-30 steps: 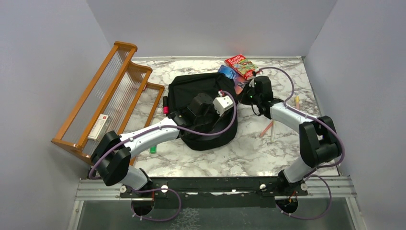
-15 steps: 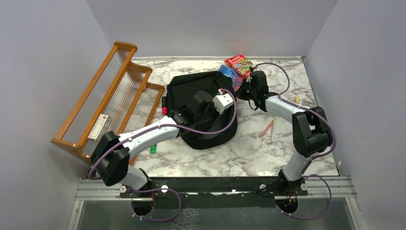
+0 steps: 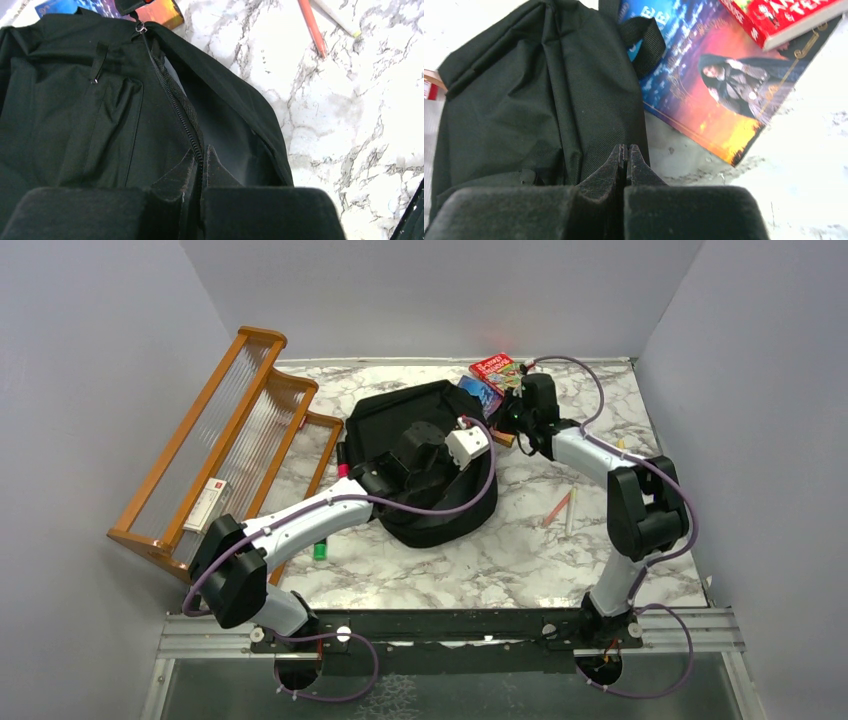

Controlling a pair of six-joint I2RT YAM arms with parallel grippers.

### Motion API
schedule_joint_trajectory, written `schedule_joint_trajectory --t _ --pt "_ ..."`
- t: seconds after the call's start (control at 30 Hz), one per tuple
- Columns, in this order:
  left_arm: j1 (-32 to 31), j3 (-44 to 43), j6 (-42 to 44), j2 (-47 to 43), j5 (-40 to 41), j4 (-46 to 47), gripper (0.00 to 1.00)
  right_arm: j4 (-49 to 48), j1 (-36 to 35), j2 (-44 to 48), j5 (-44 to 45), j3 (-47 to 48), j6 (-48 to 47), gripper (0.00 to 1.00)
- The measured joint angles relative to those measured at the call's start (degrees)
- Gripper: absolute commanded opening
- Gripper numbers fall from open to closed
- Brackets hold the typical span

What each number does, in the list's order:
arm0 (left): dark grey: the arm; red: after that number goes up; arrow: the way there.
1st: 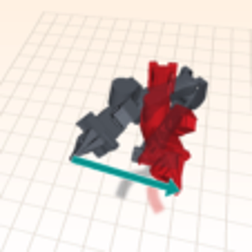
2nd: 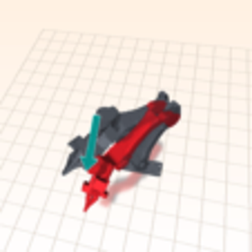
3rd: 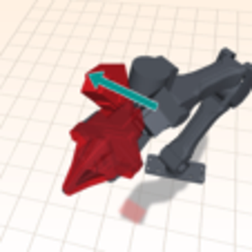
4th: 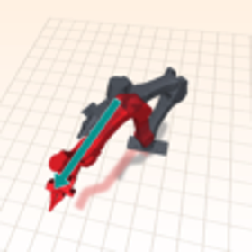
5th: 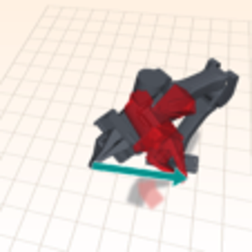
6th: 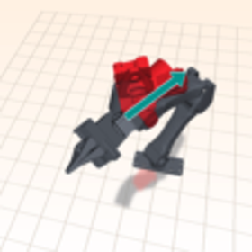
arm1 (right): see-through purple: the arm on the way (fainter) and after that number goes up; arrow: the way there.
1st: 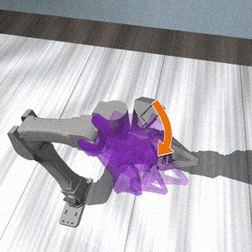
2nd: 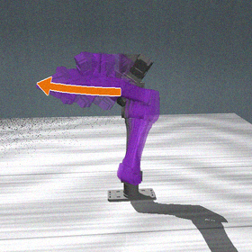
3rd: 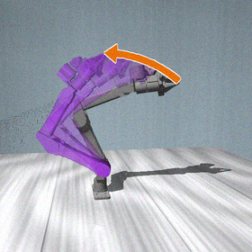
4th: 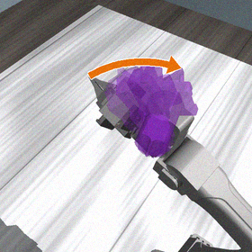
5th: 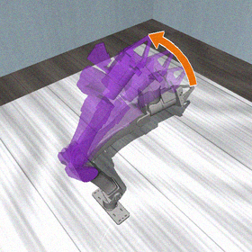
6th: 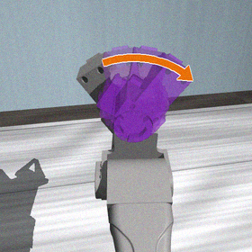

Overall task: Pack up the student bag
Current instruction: Unzip the student bag at the center of the board.

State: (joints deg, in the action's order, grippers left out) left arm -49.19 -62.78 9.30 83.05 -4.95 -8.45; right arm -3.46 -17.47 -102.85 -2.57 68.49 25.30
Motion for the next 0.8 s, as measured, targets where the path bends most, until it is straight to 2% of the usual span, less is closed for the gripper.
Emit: schedule_joint_trajectory --t 0.47,0.57,0.8 --pt "0.9 -4.8 1.2 0.0 0.6 -3.6 0.00 0.2 0.0 -6.3 -2.9 8.5 -1.1 0.01" --pt "0.5 -5.0 1.2 -0.8 -0.9 -5.5 0.00 -1.0 1.0 -9.5 0.7 10.2 -3.0 0.01" --pt "-0.8 -5.4 1.2 -4.0 -2.5 -7.1 0.00 -1.0 7.2 -13.7 5.3 10.4 -3.8 0.17"
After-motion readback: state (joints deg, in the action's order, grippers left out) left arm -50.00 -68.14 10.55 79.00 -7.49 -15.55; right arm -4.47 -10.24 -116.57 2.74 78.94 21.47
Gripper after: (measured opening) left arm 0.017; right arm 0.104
